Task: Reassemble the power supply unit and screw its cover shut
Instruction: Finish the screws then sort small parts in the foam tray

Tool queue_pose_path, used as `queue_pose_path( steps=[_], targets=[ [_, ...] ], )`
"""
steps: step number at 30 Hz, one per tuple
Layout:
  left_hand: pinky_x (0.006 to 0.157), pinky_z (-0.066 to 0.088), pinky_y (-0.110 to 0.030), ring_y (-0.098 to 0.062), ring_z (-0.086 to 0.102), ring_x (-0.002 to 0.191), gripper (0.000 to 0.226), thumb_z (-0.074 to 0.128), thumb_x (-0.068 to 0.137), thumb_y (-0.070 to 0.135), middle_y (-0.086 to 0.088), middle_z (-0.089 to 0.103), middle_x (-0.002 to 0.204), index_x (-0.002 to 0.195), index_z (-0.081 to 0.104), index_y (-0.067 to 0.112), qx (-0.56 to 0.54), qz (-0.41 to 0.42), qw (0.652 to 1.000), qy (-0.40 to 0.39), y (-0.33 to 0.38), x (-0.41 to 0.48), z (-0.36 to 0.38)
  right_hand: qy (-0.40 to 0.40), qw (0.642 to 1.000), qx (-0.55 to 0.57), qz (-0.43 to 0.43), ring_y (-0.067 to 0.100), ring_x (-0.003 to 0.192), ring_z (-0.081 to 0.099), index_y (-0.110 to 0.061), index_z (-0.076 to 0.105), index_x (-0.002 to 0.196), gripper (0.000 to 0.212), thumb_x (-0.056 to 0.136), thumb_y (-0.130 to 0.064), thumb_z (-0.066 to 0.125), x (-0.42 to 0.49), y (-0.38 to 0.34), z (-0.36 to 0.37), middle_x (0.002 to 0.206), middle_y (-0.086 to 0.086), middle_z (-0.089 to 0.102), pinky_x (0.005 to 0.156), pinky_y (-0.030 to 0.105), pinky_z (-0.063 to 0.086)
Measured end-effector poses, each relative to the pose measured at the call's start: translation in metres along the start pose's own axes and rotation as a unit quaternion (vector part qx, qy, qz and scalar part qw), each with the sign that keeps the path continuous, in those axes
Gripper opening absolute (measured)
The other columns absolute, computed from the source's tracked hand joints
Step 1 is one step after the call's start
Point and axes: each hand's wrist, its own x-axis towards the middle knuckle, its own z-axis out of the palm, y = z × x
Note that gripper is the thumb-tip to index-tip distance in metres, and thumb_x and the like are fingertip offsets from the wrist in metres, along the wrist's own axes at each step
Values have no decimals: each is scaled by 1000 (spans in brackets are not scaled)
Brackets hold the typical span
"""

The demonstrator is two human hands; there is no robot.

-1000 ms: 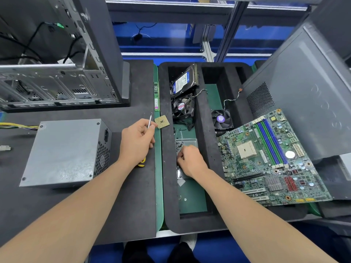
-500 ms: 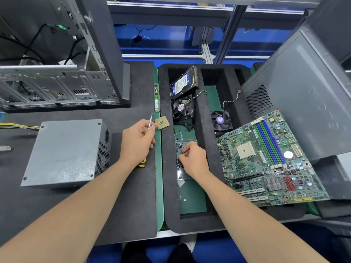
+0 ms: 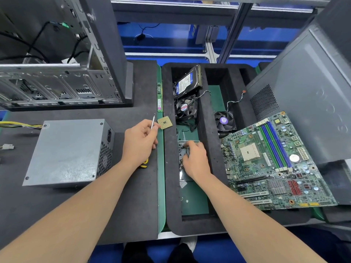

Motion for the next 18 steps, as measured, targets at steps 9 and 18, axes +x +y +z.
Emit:
queue_pose_path(
  steps=[9,18],
  targets=[
    [52,49,-14,-7,60,50,18,56,103,20,-3,65,61,97,73,25,-12,-5,1000,0,4,-2,0,5,1000,-4,5,33,105,60,-13,64,128,36,97,2,55,2,-1,1,128,10,49,94,39,50],
    [55,50,-14,-8,61,48,17,57,102,18,0,66,59,96,72,22,-7,-4,1000,0,5,-2,0,18,1000,1,10,33,104,60,-11,61,120,28,95,2,58,0,-3,2,128,10,50,92,41,49]
  ],
)
